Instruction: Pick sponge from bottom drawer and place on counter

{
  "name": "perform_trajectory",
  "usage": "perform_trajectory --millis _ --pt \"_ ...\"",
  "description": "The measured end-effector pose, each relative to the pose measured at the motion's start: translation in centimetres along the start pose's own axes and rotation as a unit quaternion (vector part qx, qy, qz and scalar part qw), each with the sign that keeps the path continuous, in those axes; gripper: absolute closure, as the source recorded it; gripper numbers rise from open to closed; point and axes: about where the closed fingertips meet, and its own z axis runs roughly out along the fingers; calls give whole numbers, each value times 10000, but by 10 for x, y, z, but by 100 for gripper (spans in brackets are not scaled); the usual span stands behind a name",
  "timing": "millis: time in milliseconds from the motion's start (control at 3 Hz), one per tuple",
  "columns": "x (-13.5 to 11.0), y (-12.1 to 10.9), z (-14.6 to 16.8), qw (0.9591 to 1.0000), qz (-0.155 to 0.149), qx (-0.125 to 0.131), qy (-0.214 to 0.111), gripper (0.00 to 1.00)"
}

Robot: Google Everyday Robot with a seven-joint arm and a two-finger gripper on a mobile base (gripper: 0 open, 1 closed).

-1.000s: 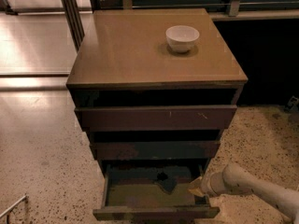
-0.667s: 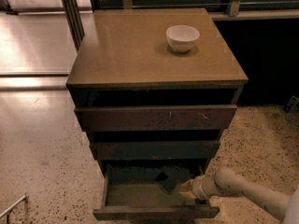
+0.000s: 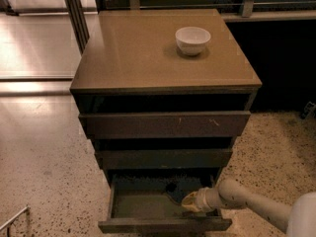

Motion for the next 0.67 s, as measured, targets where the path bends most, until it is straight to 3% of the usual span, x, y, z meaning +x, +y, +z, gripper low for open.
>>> perform_trajectory --millis 333,667 --pt "3 -4 2 9999 47 113 -9 100" --pt "2 -14 12 9996 54 258 -46 81"
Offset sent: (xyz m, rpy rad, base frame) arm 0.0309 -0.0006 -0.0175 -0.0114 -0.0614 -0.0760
